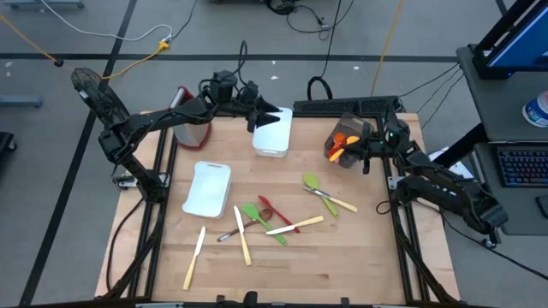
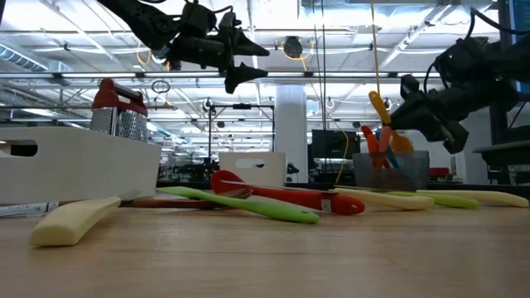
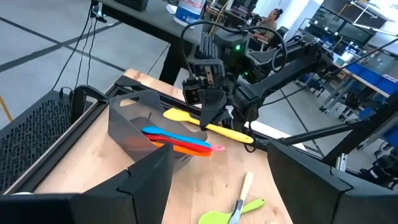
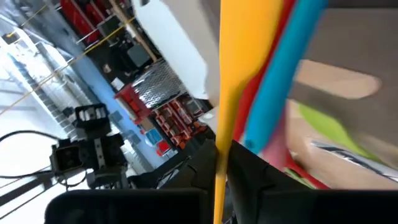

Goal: Pick & Place Kitchen Items
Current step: Put the yellow spatula into the black bin

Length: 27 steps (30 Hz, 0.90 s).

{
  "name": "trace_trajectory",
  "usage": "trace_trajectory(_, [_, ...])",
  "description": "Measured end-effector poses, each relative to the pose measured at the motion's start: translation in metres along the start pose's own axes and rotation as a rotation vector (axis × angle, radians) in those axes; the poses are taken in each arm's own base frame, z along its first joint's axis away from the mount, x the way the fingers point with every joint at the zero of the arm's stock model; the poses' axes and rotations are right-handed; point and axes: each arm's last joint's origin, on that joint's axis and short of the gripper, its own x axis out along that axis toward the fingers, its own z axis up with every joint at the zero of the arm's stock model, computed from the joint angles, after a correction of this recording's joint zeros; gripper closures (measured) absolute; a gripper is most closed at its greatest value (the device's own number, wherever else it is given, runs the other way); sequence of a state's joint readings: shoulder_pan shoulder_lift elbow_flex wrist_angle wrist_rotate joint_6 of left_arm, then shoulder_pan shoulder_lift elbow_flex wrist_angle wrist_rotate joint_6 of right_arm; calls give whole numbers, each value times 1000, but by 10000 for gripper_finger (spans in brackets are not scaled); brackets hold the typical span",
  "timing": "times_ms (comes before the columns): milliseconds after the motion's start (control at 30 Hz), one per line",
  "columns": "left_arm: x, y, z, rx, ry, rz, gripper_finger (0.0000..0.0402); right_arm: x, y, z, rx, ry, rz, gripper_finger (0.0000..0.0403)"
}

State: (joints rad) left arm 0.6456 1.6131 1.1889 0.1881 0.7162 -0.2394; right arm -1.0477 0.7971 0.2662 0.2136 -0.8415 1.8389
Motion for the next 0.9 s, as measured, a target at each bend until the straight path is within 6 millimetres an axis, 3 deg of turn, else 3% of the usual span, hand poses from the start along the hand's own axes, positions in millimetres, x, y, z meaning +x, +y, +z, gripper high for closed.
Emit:
trace_trajectory(600, [0,0,-8,-32,78,-49,135,-10,-10,17,49,-96,104,378])
trace_trajectory(900, [0,0,-8,-25,77,-50,135,-7,-5,25,8,-58,133,374])
